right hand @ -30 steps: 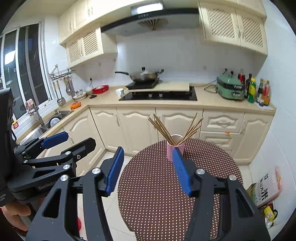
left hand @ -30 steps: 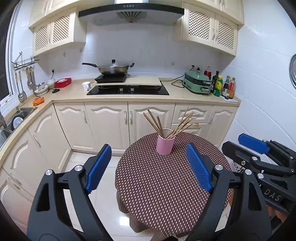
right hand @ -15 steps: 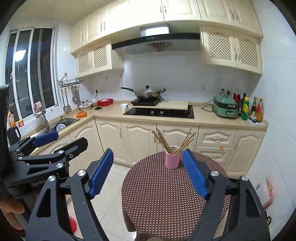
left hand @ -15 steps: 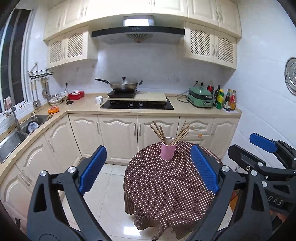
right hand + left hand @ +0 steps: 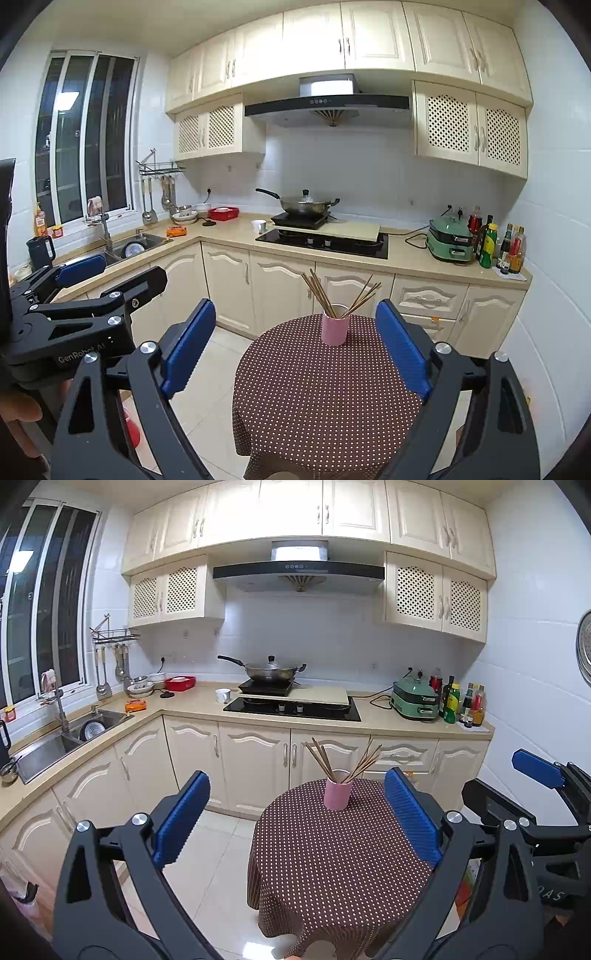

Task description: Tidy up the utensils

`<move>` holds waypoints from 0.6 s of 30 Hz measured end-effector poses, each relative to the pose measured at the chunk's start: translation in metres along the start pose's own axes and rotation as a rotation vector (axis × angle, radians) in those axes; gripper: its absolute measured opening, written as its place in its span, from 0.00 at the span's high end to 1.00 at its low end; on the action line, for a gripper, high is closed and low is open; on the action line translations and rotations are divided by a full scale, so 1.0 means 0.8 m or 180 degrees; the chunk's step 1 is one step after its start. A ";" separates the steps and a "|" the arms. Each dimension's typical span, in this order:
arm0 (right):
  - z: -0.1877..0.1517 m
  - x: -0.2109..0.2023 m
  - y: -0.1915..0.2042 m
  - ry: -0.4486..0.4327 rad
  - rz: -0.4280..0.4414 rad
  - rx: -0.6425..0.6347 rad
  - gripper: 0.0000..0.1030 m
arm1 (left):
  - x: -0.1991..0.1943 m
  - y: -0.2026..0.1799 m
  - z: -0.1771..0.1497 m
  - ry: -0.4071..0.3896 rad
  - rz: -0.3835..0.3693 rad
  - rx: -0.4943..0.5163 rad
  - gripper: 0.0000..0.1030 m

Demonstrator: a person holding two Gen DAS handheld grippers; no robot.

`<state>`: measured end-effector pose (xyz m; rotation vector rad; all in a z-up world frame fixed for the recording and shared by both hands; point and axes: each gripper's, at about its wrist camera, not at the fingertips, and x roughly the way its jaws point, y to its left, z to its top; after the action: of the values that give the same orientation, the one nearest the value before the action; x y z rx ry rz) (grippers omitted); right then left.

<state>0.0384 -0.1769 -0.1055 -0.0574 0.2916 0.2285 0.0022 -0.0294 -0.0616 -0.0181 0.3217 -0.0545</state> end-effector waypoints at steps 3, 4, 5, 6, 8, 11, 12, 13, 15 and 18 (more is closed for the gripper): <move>-0.004 -0.011 -0.003 -0.0015 0.0039 0.0024 0.16 | -0.015 -0.006 -0.004 -0.0019 0.0068 0.0020 0.09; -0.005 -0.015 -0.003 -0.0030 0.0046 0.0033 0.16 | -0.019 -0.007 -0.005 -0.0018 0.0081 0.0026 0.09; -0.005 -0.019 -0.004 -0.0039 0.0054 0.0040 0.15 | -0.022 -0.008 -0.006 -0.0017 0.0093 0.0030 0.09; -0.005 -0.022 -0.004 -0.0042 0.0061 0.0040 0.15 | -0.027 -0.009 -0.007 -0.0032 0.0110 0.0035 0.09; -0.004 -0.027 -0.004 -0.0074 0.0065 0.0050 0.14 | -0.034 -0.010 -0.007 -0.0058 0.0132 0.0041 0.09; -0.006 -0.036 -0.002 -0.0096 0.0091 0.0068 0.13 | -0.040 -0.011 -0.007 -0.0058 0.0137 0.0039 0.08; -0.006 -0.037 -0.001 -0.0104 0.0091 0.0066 0.13 | -0.043 -0.012 -0.008 -0.0059 0.0146 0.0043 0.08; -0.006 -0.038 0.000 -0.0099 0.0097 0.0065 0.13 | -0.044 -0.012 -0.008 -0.0058 0.0158 0.0053 0.08; -0.005 -0.042 0.001 -0.0114 0.0112 0.0079 0.13 | -0.048 -0.013 -0.007 -0.0063 0.0188 0.0084 0.08; -0.005 -0.045 0.003 -0.0125 0.0120 0.0081 0.12 | -0.054 -0.016 -0.004 -0.0105 0.0212 0.0107 0.08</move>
<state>0.0034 -0.1823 -0.0989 -0.0222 0.2564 0.2629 -0.0405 -0.0396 -0.0507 0.0249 0.2880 0.0064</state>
